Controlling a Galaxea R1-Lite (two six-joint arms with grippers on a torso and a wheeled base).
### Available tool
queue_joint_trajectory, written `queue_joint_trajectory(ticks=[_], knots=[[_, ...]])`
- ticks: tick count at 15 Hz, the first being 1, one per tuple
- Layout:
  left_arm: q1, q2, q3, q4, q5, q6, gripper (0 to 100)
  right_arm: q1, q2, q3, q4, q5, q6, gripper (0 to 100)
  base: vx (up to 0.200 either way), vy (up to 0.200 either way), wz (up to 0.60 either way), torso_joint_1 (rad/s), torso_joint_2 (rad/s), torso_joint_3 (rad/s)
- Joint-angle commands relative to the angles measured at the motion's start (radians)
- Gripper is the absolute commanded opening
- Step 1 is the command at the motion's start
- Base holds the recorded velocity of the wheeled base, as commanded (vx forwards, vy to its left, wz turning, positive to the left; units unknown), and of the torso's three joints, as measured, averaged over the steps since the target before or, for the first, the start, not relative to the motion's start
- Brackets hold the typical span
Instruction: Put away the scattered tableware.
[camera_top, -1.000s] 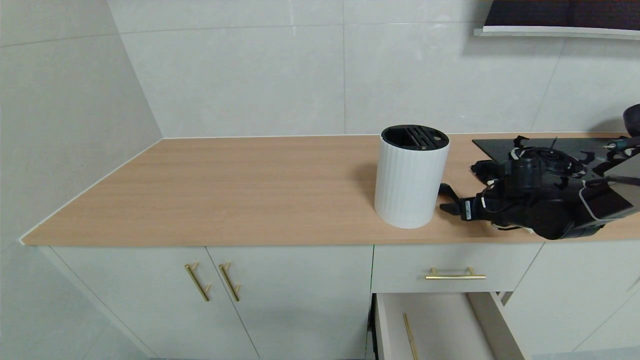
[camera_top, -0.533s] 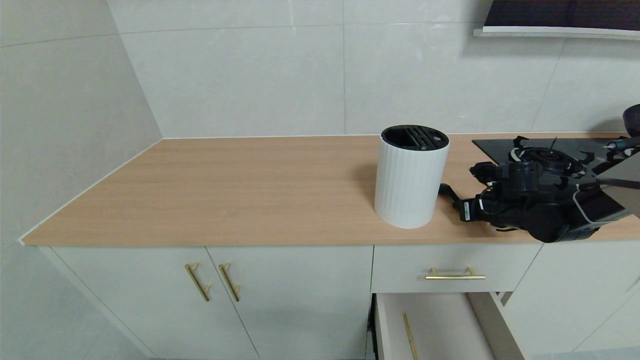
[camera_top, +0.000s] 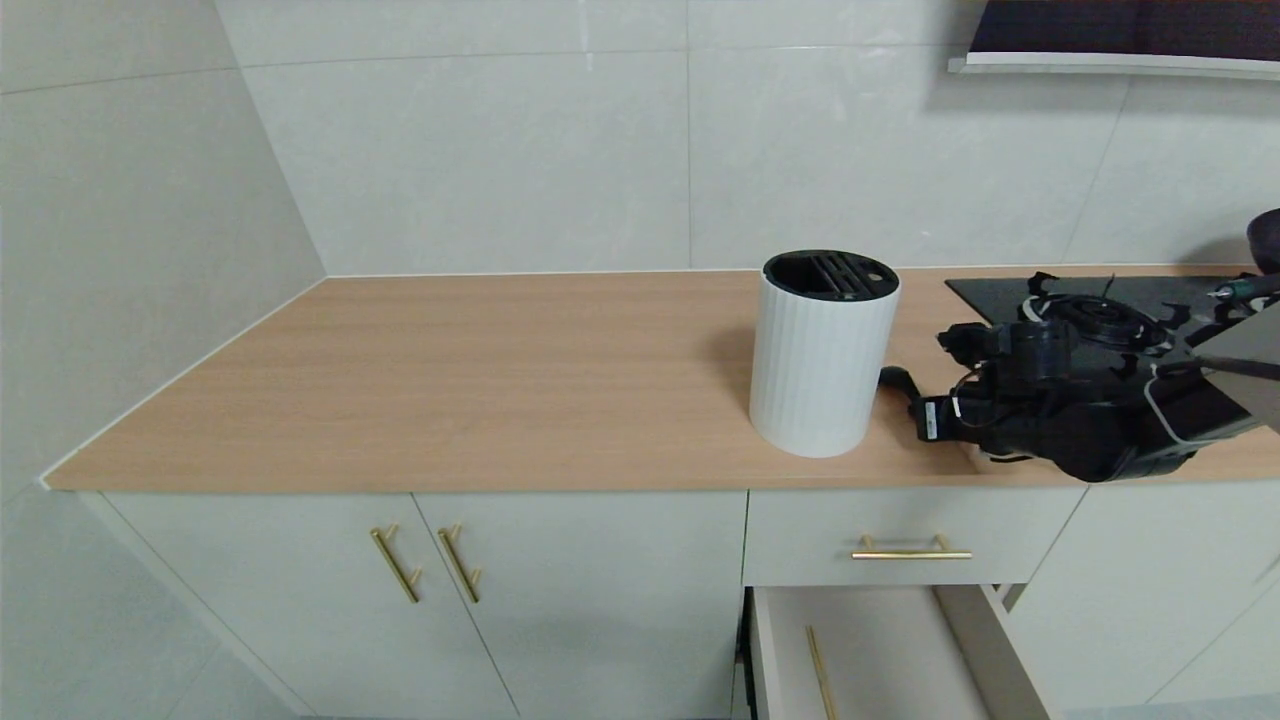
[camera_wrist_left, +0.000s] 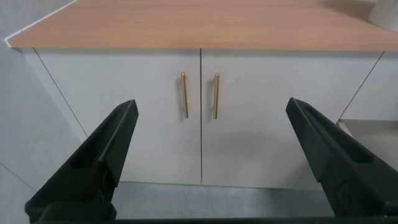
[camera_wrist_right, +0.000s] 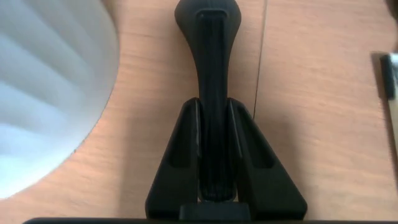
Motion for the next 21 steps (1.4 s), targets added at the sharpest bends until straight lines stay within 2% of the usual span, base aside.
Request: queue_joint_trajectory(ticks=[1,2,3,4,7,8,10,12,14,16,18,21], knots=[[0.000,0.000,0.000,-0.001,0.001,0.000,100,-0.001,-0.073,0.005,0.041,-0.045,0.037,0,0.000,0.000,0.00,0.000,0.00,0.000],[0.000,0.000,0.000,-0.001,0.001,0.000,100,0.000,-0.130,0.009,0.105,-0.068,0.078,0,0.000,0.000,0.00,0.000,0.00,0.000],[0.000,0.000,0.000,0.001,0.001,0.000,100,0.005,-0.223,0.058,0.197,-0.069,0.155,0,0.000,0.000,0.00,0.000,0.00,0.000],[0.000,0.000,0.000,0.001,0.001,0.000,100,0.005,-0.288,0.107,0.245,-0.071,0.176,0,0.000,0.000,0.00,0.000,0.00,0.000],[0.000,0.000,0.000,-0.001,0.001,0.000,100,0.005,-0.490,0.341,0.260,-0.048,0.181,0,0.000,0.000,0.00,0.000,0.00,0.000],[0.000,0.000,0.000,-0.001,0.001,0.000,100,0.006,-0.562,0.413,0.260,-0.006,0.175,0,0.000,0.000,0.00,0.000,0.00,0.000],[0.000,0.000,0.000,-0.001,0.001,0.000,100,0.046,-0.714,0.532,0.266,0.051,0.170,0,0.000,0.000,0.00,0.000,0.00,0.000],[0.000,0.000,0.000,-0.001,0.001,0.000,100,0.075,-0.792,0.603,0.266,0.051,0.139,0,0.000,0.000,0.00,0.000,0.00,0.000],[0.000,0.000,0.000,0.001,0.001,0.000,100,0.126,-0.912,0.753,0.268,0.067,0.070,0,0.000,0.000,0.00,0.000,0.00,0.000],[0.000,0.000,0.000,-0.001,0.001,0.000,100,0.167,-0.929,0.813,0.282,0.135,0.009,0,0.000,0.000,0.00,0.000,0.00,0.000],[0.000,0.000,0.000,-0.001,0.001,0.000,100,0.215,-0.897,0.833,0.325,0.136,-0.028,0,0.000,0.000,0.00,0.000,0.00,0.000],[0.000,0.000,0.000,0.001,0.001,0.000,100,0.230,-0.826,0.853,0.328,0.133,-0.040,0,0.000,0.000,0.00,-0.081,0.18,0.101]])
